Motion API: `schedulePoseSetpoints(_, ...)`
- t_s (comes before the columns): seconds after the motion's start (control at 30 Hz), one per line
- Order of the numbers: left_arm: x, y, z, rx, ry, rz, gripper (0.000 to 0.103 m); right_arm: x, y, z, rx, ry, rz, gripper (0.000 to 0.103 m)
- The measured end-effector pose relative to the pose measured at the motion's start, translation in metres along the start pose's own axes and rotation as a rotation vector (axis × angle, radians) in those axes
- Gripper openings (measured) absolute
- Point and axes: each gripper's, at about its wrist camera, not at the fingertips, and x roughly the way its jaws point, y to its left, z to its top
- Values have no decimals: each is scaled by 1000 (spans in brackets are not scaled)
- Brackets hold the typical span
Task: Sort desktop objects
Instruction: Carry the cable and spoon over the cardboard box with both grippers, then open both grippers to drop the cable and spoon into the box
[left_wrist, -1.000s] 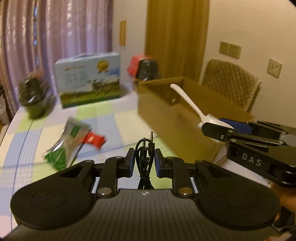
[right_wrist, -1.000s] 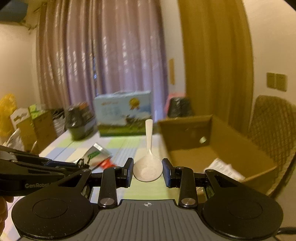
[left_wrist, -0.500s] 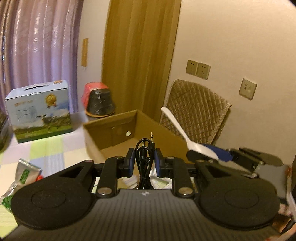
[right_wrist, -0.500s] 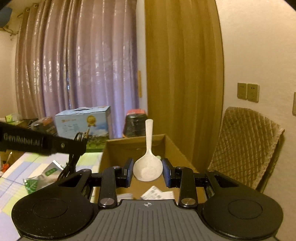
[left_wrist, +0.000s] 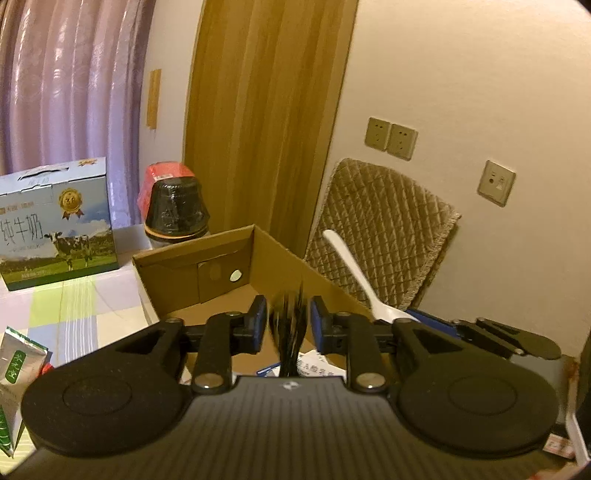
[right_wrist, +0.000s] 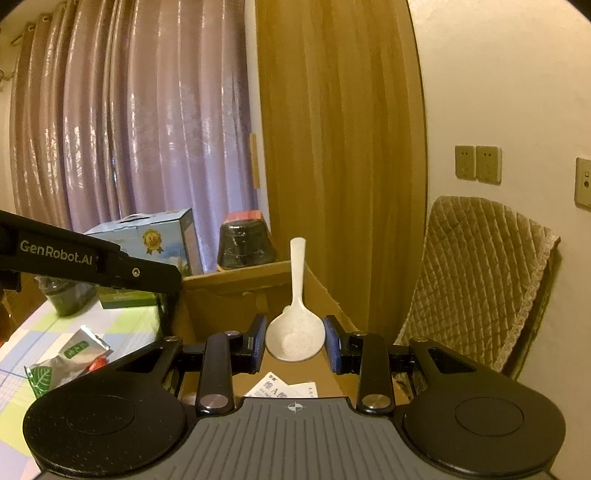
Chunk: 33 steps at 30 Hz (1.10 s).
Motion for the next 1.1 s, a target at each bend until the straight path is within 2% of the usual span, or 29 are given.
schedulePoseSetpoints(0.07, -1, 5, 0, 1, -3, 17, 29, 1, -1, 0, 6, 3, 1, 30)
schedulePoseSetpoints(0.27, -11, 23, -7, -5, 7, 65, 31, 8, 3, 0, 27, 20, 28, 30)
schedulePoseSetpoints(0.4, -18, 35, -14, -13, 15, 91, 31, 13, 7, 3, 62, 25, 85, 30)
schedulePoseSetpoints(0.43, -21, 37, -16, -12, 16, 96, 33, 16, 8, 4, 72, 36, 106, 33)
schedulePoseSetpoints(0.47, -23, 39, -17, -13, 18, 100, 34, 17, 9, 5, 78, 46, 107, 43)
schedulePoseSetpoints(0.53, -28, 43, -22, -18, 23, 106, 39, 16, 9, 4, 88, 46, 95, 54)
schedulePoseSetpoints(0.8, -50, 62, -44, -45, 36, 145, 45, -3, 12, -8, 113, 88, 83, 59)
schedulePoseSetpoints(0.9, -62, 71, -55, -69, 43, 161, 47, -14, 18, -12, 124, 84, 84, 64)
schedulePoseSetpoints(1.1, -90, 87, -74, -75, 51, 205, 59, -32, 41, -12, 131, 71, 117, 75)
